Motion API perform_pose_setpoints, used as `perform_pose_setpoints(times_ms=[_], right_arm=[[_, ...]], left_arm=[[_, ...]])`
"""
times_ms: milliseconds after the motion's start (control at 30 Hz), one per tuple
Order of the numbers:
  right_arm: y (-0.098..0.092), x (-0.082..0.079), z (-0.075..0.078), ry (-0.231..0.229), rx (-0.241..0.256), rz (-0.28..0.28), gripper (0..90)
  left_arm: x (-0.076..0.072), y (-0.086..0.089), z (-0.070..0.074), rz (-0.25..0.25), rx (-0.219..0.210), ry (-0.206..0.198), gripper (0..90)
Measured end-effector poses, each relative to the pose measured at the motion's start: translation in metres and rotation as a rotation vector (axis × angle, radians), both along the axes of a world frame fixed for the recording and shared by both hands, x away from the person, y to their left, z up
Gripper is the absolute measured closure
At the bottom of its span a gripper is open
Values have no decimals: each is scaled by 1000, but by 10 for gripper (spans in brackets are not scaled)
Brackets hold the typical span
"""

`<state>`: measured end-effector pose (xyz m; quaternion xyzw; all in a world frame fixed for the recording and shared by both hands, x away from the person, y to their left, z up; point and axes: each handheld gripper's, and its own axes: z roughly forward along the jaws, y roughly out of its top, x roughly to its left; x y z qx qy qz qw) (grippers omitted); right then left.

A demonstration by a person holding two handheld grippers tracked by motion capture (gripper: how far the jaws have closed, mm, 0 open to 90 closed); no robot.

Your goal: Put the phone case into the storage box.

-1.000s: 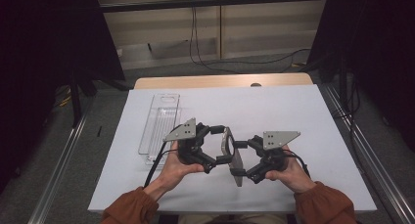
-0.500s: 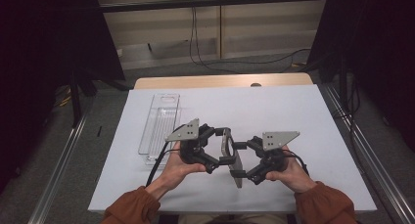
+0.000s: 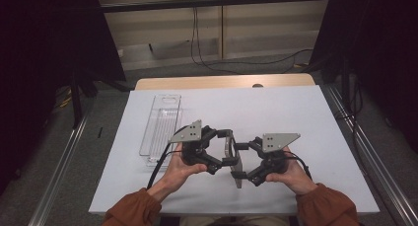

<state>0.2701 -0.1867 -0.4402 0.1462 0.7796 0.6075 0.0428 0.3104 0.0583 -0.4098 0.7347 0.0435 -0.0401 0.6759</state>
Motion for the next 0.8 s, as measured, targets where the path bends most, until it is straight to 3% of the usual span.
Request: perform_pose_setpoints(times_ms=[133,267,533,667,733,800], right_arm=[[1,-1,0,-4,-7,-8,96],[0,-1,0,-3,-8,-57,0],[-6,1,-2,4,-6,-99,2],[-10,2,-2,11,-12,-129,2],[-11,2,-2,-2,-29,-172,1],[-13,2,-2,-7,-38,-203,0]], left_arm=[[-2,-1,0,14,-4,5,123],[0,2,0,34,2,2,124],[6,10,1,104,-6,16,125],[9,16,2,137,10,18,125],[9,17,2,176,11,10,125],[10,19,3,160,11,6,125]])
